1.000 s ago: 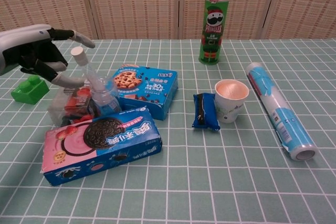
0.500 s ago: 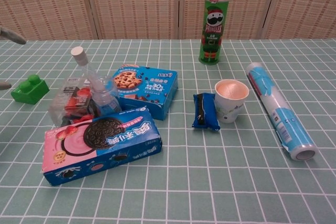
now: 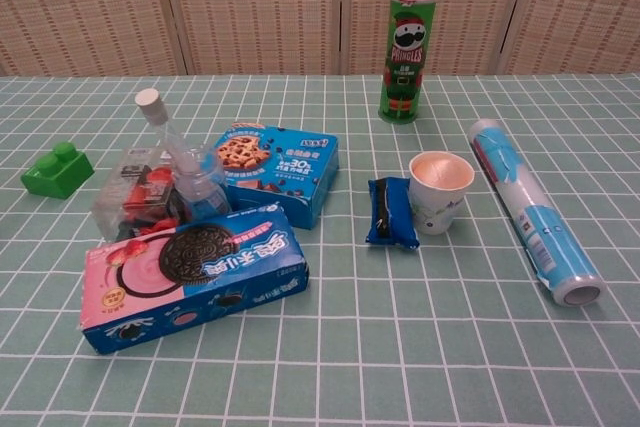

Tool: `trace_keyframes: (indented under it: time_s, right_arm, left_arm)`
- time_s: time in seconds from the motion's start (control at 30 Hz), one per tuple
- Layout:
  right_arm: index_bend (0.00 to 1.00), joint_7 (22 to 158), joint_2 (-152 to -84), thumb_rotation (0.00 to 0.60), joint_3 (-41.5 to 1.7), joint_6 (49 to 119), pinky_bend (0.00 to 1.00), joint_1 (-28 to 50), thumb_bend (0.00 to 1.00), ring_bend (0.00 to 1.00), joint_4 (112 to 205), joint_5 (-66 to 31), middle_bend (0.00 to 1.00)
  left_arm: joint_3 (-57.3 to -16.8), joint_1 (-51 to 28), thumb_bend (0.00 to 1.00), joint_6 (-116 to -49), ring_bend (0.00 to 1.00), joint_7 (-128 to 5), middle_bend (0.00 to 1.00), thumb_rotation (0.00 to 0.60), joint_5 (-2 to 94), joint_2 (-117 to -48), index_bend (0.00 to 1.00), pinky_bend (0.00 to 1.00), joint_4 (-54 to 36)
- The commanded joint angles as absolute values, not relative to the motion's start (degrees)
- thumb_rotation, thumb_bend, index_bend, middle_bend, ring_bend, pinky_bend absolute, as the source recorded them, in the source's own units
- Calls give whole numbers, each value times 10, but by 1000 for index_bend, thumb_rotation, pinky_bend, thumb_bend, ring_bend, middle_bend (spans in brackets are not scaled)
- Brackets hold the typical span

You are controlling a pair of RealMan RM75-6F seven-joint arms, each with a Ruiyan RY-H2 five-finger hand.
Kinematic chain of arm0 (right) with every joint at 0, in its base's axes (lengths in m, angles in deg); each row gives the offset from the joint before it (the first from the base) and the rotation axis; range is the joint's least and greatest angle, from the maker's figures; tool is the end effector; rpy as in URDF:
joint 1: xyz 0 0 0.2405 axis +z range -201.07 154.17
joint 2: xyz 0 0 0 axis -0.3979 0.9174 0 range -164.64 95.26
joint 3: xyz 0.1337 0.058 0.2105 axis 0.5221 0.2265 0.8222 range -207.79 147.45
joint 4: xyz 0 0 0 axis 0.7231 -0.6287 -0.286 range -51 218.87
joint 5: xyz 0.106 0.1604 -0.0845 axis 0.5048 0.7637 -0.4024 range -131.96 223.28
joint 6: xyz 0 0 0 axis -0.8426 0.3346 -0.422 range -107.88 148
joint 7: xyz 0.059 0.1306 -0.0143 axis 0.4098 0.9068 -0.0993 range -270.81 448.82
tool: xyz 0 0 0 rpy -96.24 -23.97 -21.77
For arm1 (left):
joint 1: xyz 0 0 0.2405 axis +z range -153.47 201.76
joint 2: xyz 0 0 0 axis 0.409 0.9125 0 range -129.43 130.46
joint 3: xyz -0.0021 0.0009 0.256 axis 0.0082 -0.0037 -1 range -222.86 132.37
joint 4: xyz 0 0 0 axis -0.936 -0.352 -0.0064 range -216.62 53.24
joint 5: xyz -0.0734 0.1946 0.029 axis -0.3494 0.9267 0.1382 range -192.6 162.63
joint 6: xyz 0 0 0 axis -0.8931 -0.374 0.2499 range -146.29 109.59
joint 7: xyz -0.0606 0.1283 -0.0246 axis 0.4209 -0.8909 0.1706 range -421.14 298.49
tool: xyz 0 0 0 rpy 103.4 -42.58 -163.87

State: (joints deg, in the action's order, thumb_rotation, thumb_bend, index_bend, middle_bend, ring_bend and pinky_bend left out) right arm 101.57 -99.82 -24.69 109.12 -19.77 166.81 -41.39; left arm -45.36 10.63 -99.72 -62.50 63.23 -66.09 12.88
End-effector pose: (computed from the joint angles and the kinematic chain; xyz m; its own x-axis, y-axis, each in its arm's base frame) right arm -0.3338 -0.1849 0.1853 0.3239 0.1111 0.9395 -0.9447 -0.0160 0.3276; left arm -0.2955 0.2138 0.1320 0.3360 0.0767 0.9387 0.9418 -0.0192 -0.3355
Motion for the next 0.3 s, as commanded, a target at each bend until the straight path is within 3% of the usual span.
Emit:
trace_keyframes:
  time_s: [0.03, 0.3]
  right_arm:
    - [276, 1007, -998, 600, -245, 1080, 349, -194, 52, 294, 1671, -406, 379]
    - [276, 994, -997, 600, -242, 1046, 349, -183, 52, 294, 1674, -385, 379]
  left_arm:
    - [-456, 115, 10, -1008, 1000, -627, 1000, 600, 645, -664, 255, 1000, 114]
    - [-439, 120, 11, -1005, 1000, -610, 1000, 600, 640, -682, 260, 1000, 73]
